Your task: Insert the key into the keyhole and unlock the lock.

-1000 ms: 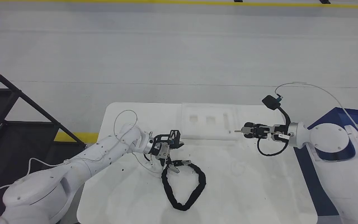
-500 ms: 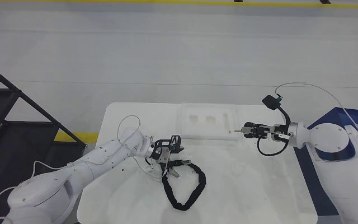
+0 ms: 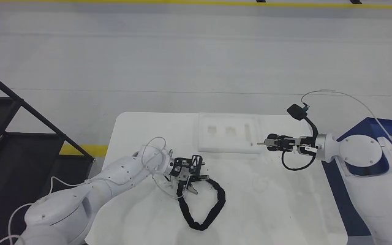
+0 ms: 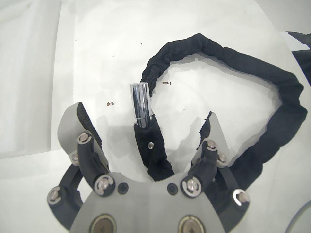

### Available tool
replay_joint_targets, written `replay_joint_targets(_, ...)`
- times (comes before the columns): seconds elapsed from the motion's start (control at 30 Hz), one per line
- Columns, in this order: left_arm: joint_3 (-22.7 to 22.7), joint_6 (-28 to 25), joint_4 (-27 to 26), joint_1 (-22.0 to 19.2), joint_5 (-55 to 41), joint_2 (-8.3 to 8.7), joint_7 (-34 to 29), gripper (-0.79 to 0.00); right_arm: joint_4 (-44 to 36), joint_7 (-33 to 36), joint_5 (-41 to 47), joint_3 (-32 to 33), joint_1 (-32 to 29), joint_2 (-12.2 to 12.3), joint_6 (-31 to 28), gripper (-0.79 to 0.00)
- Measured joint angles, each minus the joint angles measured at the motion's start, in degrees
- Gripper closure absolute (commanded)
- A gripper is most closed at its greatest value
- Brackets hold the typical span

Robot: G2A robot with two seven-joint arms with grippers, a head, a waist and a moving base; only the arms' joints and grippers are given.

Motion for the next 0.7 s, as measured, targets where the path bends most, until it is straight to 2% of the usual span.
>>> replay_joint_targets(0.03, -0.1, 0.0, 0.4, 0.0, 0.4, -0.27, 0.3, -0.619, 0.0, 0.0, 0.0, 0.0, 0.0, 0.0, 0.0, 0.000)
replay_joint_targets(0.07, -0.1, 0.1, 0.7, 0.1, 0.7, -0.44, 0.5, -0.440, 0.0, 0.0, 0.0, 0.0, 0.0, 0.0, 0.0, 0.000)
replay_joint_targets(0.17, -0.4, 0.2, 1.6, 0.3, 1.4, -0.89, 1.3, -0.234, 0.0, 0.0, 0.0, 0.0, 0.0, 0.0, 0.0, 0.000)
replay_joint_targets(0.2, -0.5, 0.2, 1.9, 0.4, 1.6, -0.99, 1.5, -0.191, 0.0, 0.0, 0.0, 0.0, 0.0, 0.0, 0.0, 0.000)
replay_joint_targets(0.23, -0.7, 0.0, 2.3, 0.5, 1.6, -1.12, 1.8, -0.077, 0.0, 0.0, 0.0, 0.0, 0.0, 0.0, 0.0, 0.000)
replay_joint_targets(0.27, -0.8, 0.0, 2.6, 0.6, 1.7, -1.21, 1.9, 0.000, 0.0, 0.0, 0.0, 0.0, 0.0, 0.0, 0.0, 0.000)
replay_joint_targets(0.7, -2.8, -1.0, 4.3, 1.0, 1.2, -2.98, 1.1, 0.000, 0.0, 0.0, 0.0, 0.0, 0.0, 0.0, 0.0, 0.000)
